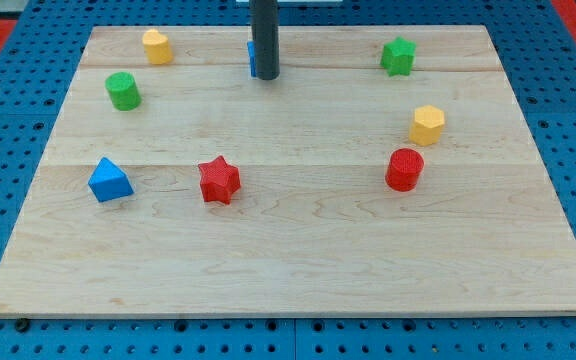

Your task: Slightly move the green circle to the bottom of the board

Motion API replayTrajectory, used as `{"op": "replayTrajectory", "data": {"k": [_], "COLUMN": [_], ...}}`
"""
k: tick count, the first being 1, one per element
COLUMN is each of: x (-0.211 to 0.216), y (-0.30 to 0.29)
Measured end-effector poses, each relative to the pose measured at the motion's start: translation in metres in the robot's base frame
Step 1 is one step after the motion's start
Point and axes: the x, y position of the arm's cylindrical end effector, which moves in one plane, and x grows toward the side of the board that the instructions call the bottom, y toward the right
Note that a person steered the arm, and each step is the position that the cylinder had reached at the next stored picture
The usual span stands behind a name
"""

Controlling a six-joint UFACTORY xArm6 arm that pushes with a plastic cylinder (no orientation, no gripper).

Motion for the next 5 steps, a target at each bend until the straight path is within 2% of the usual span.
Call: {"op": "replayTrajectory", "data": {"k": [1, 2, 3, 4, 5], "x": [-0.006, 0.011, 0.019, 0.019, 0.010], "y": [0.000, 0.001, -0.076, -0.128, -0.139]}}
